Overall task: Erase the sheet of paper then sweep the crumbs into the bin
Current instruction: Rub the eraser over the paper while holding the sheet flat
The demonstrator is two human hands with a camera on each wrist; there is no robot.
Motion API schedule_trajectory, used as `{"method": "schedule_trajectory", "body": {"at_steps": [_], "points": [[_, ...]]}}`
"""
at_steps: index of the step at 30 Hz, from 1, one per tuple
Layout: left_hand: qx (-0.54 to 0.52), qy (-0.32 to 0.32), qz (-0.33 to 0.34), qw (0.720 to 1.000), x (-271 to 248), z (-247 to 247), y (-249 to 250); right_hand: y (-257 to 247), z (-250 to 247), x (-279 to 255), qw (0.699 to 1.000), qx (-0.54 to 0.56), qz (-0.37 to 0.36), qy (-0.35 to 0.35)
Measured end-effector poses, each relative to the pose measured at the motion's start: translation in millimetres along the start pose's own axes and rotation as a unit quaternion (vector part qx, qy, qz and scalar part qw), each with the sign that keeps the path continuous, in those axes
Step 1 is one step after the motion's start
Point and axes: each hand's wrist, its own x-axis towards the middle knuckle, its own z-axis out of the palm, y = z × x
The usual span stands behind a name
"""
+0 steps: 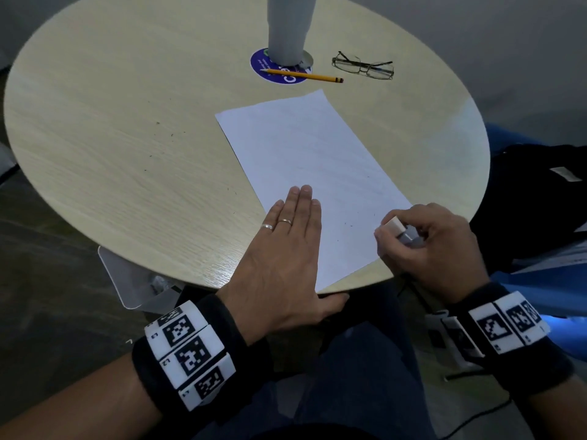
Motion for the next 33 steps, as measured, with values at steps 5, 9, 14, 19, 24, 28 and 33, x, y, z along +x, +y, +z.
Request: {"method": "schedule_trajectory", "body": {"at_steps": [5,9,14,19,24,28,33], "points": [[-0.005,-0.009,0.002,1.000,1.2,-0.7,-1.6,-7.4,8.1,-4.9,1.000,0.006,-0.009,-0.021],[-0.004,-0.025,0.002,1.000,0.4,-3.0,-1.4,18.5,-2.8,14.7,0.995,0.071,0.046,0.052],[-0.024,-0.067,-0.020,0.997,3.9,-17.4,-3.0,30.2,-7.6,17.6,0.987,0.108,0.084,0.083],[-0.056,-0.062,0.042,0.996,16.6,-25.0,34.2,28.4,-8.1,12.2,0.991,0.068,0.076,0.086],[-0.037,-0.120,0.140,0.982,30.2,-18.2,67.5,25.6,-12.6,10.0,0.996,0.037,0.043,0.067],[-0.013,-0.183,0.116,0.976,32.8,-27.1,47.3,22.1,-14.7,11.3,0.998,0.003,0.032,0.062],[0.034,-0.201,-0.063,0.977,31.0,-46.2,-14.1,22.4,-14.3,13.9,0.997,-0.004,0.021,0.069]]}}
